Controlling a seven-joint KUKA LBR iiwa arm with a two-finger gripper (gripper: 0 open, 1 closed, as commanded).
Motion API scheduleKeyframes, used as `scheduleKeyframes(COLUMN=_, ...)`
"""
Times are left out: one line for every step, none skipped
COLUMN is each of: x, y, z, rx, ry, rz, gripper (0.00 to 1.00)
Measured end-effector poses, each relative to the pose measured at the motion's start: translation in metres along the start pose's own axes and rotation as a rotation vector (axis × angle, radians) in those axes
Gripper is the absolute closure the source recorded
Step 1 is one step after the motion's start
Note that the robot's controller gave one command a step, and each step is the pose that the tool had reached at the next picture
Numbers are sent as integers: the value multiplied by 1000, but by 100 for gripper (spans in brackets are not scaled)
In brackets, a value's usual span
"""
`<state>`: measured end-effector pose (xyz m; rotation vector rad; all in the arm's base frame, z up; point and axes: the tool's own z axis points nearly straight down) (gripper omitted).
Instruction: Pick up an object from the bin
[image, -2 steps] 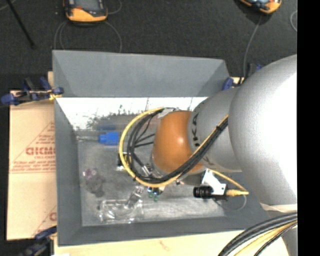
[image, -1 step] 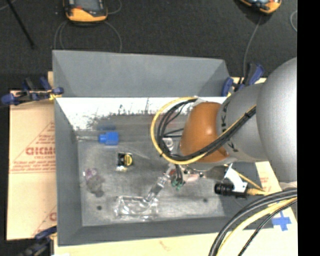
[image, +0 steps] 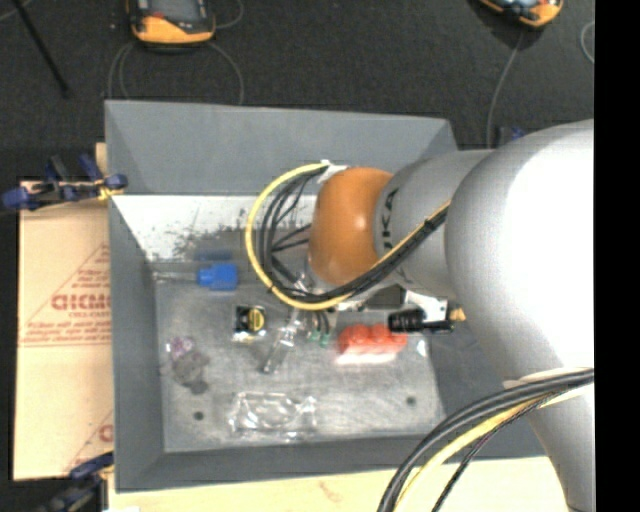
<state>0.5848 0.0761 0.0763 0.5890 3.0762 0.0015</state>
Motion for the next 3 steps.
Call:
scheduleKeyframes(x=11, y=45, z=1, rx=-2, ry=-8, rz=-285, gripper=0)
scheduleKeyframes(x=9, y=47, z=-1, rx=-6, ry=-15, rz=-284, gripper=100)
scheduleKeyframes(x=3, y=49, z=-147, rx=-3, ry=-1, rz=-302, gripper=100)
